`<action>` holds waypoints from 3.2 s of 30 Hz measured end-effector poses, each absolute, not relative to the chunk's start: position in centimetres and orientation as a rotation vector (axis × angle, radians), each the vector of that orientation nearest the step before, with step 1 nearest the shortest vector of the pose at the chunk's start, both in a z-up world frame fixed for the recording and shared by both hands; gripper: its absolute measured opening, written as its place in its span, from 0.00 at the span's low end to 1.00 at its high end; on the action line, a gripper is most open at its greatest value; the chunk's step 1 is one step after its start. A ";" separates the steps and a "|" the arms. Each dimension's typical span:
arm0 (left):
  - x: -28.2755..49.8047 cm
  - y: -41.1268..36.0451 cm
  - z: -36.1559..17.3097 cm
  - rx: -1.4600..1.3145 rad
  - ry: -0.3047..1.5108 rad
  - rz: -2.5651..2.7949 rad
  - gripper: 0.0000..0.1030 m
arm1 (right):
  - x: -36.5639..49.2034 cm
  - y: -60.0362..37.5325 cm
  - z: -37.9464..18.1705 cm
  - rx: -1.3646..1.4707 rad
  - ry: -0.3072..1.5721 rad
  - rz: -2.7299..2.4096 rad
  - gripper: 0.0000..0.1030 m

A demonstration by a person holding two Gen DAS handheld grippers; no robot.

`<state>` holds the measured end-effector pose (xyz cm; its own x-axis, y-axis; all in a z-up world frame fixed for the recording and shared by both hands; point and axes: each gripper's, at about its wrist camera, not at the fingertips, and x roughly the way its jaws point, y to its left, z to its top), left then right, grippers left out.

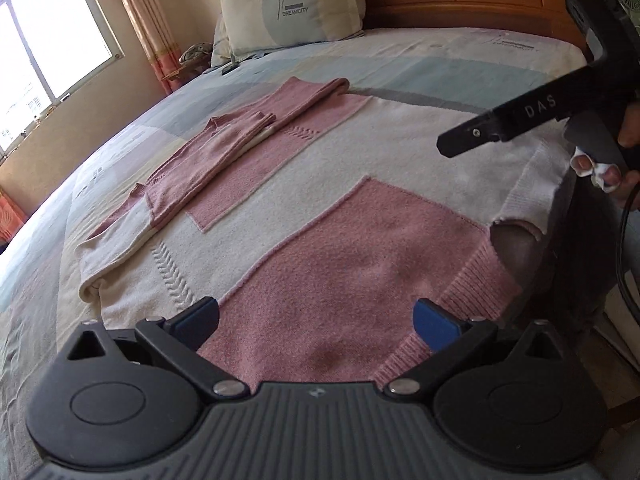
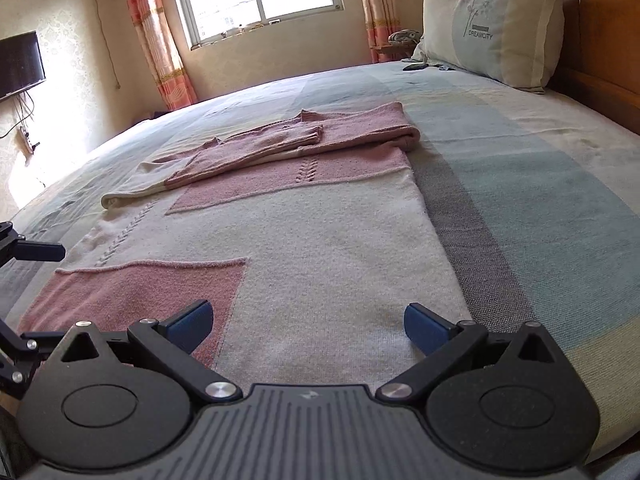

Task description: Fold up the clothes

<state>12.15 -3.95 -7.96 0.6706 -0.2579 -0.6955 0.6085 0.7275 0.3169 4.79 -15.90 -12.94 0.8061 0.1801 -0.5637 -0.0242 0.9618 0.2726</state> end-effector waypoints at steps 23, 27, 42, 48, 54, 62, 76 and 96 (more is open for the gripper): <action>10.5 -5.1 -9.2 0.658 0.552 -0.613 0.99 | -0.2 -15.1 -8.6 0.079 0.572 0.213 1.00; 11.0 -4.5 -8.7 0.613 0.546 -0.621 0.99 | -1.5 -13.0 -7.4 -0.106 0.557 0.272 1.00; 12.3 -2.7 -8.2 0.510 0.598 -0.618 0.99 | -1.6 -2.8 -12.9 -0.808 0.476 0.442 1.00; 11.4 -2.5 -8.3 0.540 0.600 -0.664 0.99 | -2.3 -1.2 -14.0 -0.981 0.383 0.451 1.00; 10.8 -3.9 -9.7 0.610 0.609 -0.700 0.99 | -2.5 -1.8 -13.8 -1.029 0.292 0.346 1.00; 11.7 -4.4 -9.2 0.662 0.547 -0.590 0.99 | -2.4 -2.5 -13.6 -0.975 0.322 0.358 1.00; 8.7 -4.3 -11.0 0.890 0.431 -0.514 1.00 | -0.7 -0.7 -15.8 -1.009 0.229 0.192 1.00; 9.1 -4.7 -13.4 1.226 0.337 -0.222 1.00 | -1.2 -3.0 -16.2 -0.922 0.311 0.146 1.00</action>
<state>9.12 -4.67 -13.37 0.9294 0.0143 -0.3687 0.3443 0.3257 0.8806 -1.16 -3.02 -16.21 0.9457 -0.0090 -0.3250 -0.2554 0.5981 -0.7597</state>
